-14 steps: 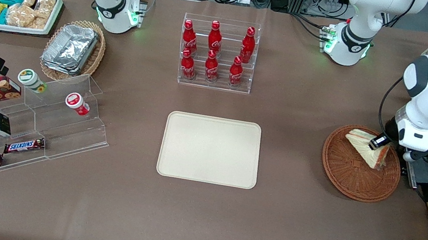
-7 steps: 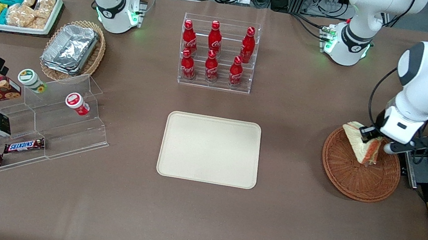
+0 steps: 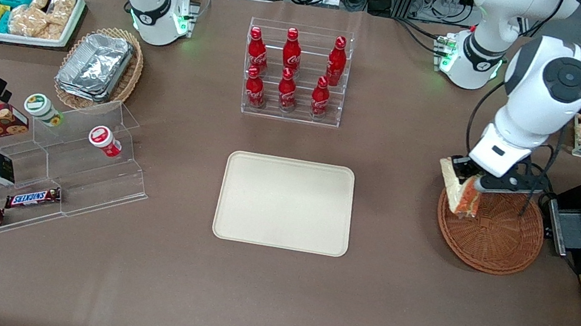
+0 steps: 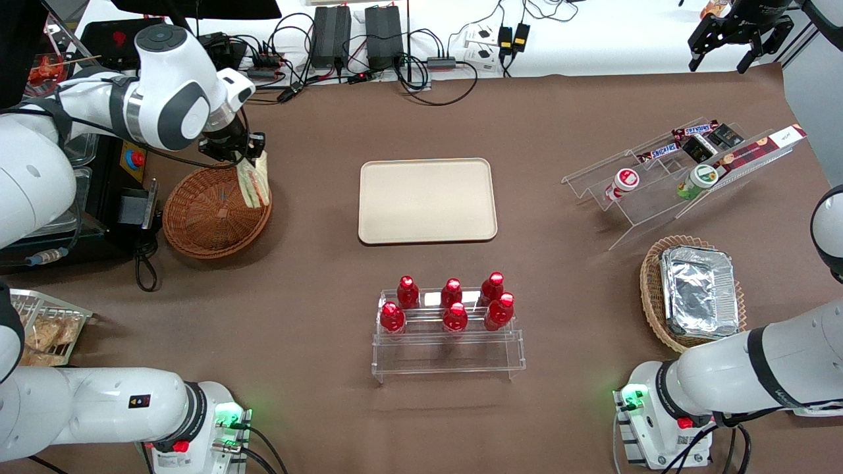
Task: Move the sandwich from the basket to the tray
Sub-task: 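Carry the sandwich over the cream tray with the left gripper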
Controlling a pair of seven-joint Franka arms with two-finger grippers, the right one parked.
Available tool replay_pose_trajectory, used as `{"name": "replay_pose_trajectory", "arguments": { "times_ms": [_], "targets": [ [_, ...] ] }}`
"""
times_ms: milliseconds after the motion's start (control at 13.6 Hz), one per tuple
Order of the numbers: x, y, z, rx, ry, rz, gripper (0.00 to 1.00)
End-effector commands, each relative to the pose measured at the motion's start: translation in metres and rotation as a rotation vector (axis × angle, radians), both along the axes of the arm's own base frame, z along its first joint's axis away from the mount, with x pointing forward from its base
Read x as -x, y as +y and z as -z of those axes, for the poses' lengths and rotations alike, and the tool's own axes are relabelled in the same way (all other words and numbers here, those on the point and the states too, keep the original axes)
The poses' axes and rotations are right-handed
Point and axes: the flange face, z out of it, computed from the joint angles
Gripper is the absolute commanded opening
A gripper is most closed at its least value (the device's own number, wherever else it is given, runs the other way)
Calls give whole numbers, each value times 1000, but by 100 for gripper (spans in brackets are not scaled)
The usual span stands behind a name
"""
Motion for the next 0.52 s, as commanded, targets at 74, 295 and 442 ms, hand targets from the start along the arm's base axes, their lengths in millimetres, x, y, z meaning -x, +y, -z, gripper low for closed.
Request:
{"name": "replay_pose_trajectory", "arguments": {
  "times_ms": [74, 295, 442],
  "targets": [
    [-2, -42, 1, -18, 9, 96, 27],
    [-3, -82, 13, -26, 20, 177, 28],
    [-8, -101, 16, -11, 24, 198, 29]
  ]
}}
